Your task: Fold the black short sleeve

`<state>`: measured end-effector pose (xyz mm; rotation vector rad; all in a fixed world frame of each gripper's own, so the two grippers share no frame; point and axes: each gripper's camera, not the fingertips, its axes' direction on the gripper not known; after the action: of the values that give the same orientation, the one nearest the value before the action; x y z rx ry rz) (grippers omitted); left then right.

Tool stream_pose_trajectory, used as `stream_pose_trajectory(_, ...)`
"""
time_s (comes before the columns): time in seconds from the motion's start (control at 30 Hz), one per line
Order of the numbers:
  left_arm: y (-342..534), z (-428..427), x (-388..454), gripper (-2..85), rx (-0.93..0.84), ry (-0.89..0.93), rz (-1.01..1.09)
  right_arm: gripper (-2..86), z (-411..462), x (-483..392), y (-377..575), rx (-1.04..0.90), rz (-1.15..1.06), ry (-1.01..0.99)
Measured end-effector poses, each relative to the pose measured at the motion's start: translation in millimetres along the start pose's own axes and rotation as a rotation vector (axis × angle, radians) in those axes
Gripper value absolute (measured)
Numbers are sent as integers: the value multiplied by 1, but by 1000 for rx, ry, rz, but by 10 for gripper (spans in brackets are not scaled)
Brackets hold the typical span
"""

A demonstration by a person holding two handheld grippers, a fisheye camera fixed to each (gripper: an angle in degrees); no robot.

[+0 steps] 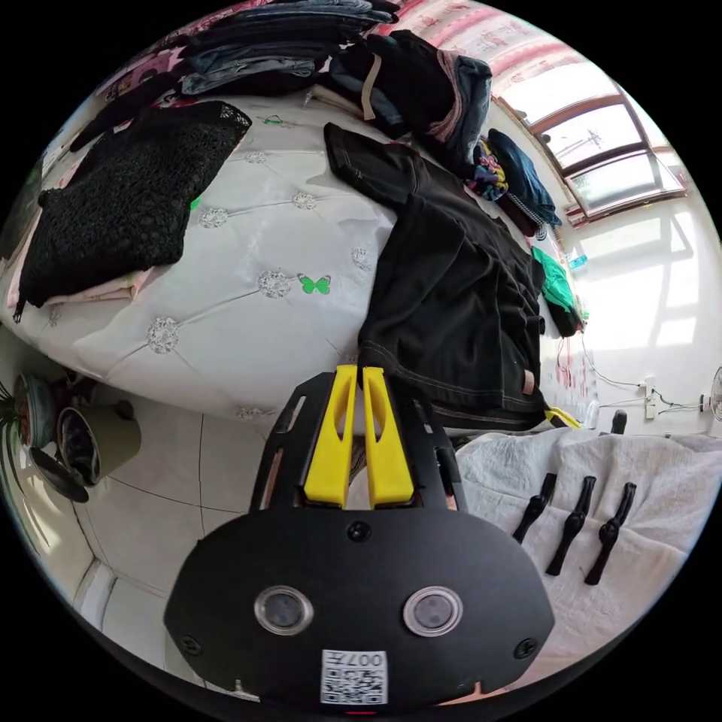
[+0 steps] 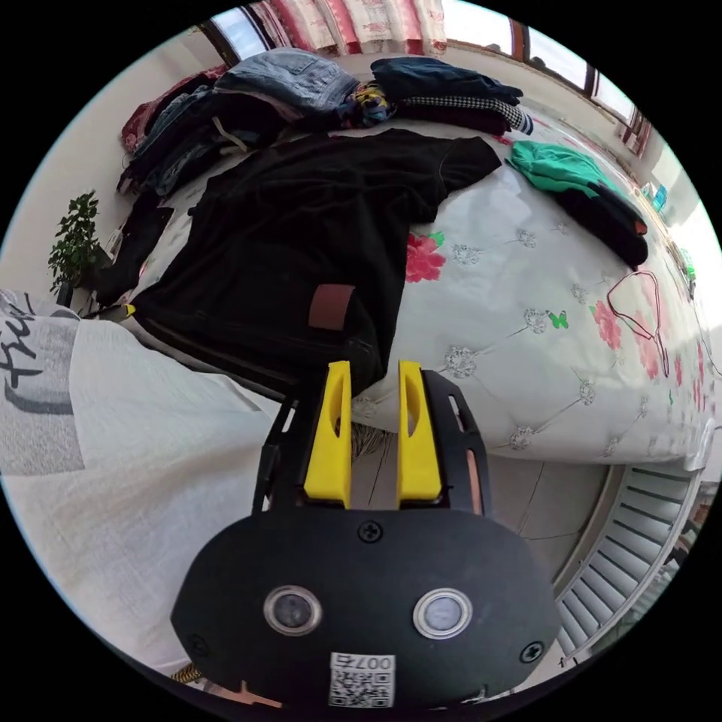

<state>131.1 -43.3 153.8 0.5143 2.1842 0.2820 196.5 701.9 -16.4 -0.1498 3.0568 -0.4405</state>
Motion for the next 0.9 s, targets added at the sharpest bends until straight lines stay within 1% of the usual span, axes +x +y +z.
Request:
stream_pose_trajectory(0.17,-4,-11,-21,-10,13,48,8,54,11,-11,10,-46,-123,35)
stream_pose_trajectory(0.23,-4,-20,-30,-9,34,89,15,33,15,-19,15,-57,-180,70)
stream_pose_trajectory(0.3,-4,-27,-37,-9,56,113,10,15,15,-19,18,-60,-178,103)
stream_pose_trajectory(0.37,-8,-41,-43,-9,100,164,3,6,3,-10,17,-19,-139,104)
stream_pose_trajectory(0.43,-15,-76,-51,-10,219,305,2,1,-44,16,16,130,-27,47)
stream_pose_trajectory(0.47,-16,-86,-51,-10,254,337,13,0,-59,24,18,179,0,22)
stream_pose_trajectory(0.53,-15,-130,-50,-10,368,420,89,-1,-117,47,34,330,64,-77)
stream_pose_trajectory(0.6,-3,-158,-49,-10,420,484,141,-2,-152,55,57,410,68,-126)
stream_pose_trajectory(0.63,10,-172,-51,-10,439,522,153,-2,-167,59,74,431,78,-177)
stream_pose_trajectory(0.7,29,-186,-57,-10,449,542,147,-2,-180,63,98,438,101,-252)
stream_pose_trajectory(0.77,37,-189,-68,-10,430,508,131,-2,-182,67,113,422,140,-299)
stream_pose_trajectory(0.83,25,-176,-85,-10,405,478,97,-3,-172,72,110,382,158,-333)
stream_pose_trajectory(0.9,-6,-156,-94,-10,404,505,81,-3,-163,75,86,353,144,-328)
